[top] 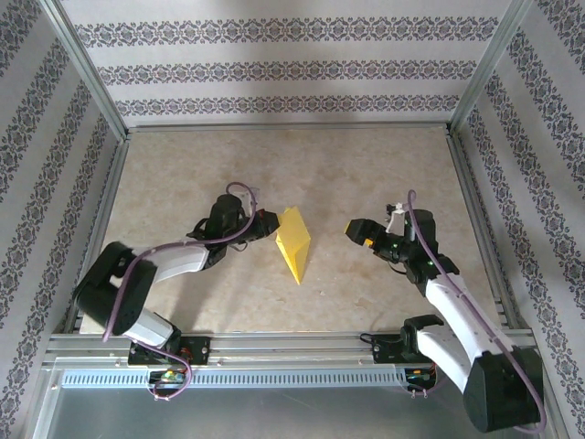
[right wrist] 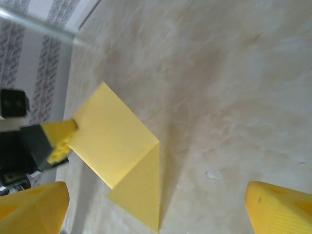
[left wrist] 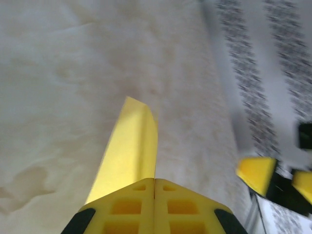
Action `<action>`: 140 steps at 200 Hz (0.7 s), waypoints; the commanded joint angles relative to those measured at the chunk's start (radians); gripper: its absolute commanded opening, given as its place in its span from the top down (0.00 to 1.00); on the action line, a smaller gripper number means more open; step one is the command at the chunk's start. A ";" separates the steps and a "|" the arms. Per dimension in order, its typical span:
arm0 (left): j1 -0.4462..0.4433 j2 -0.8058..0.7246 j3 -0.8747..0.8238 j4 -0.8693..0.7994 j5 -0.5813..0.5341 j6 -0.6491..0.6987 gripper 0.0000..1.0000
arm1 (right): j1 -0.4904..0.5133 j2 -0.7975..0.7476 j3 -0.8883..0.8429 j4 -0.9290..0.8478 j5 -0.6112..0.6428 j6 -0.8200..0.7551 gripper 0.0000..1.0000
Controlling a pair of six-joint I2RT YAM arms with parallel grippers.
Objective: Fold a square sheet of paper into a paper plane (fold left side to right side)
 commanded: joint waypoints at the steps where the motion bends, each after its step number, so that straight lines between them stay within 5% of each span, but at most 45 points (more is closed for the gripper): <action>1: 0.038 -0.088 -0.048 0.025 0.221 0.145 1.00 | 0.021 0.061 0.057 0.093 -0.211 -0.106 0.08; 68: 0.085 -0.176 -0.073 0.097 0.483 0.146 1.00 | 0.224 0.274 0.084 0.351 -0.291 -0.121 0.02; 108: 0.087 -0.113 -0.073 0.176 0.500 0.088 1.00 | 0.317 0.375 0.137 0.415 -0.313 -0.117 0.03; 140: 0.088 -0.068 -0.070 0.167 0.462 0.082 1.00 | 0.336 0.404 0.161 0.411 -0.349 -0.110 0.17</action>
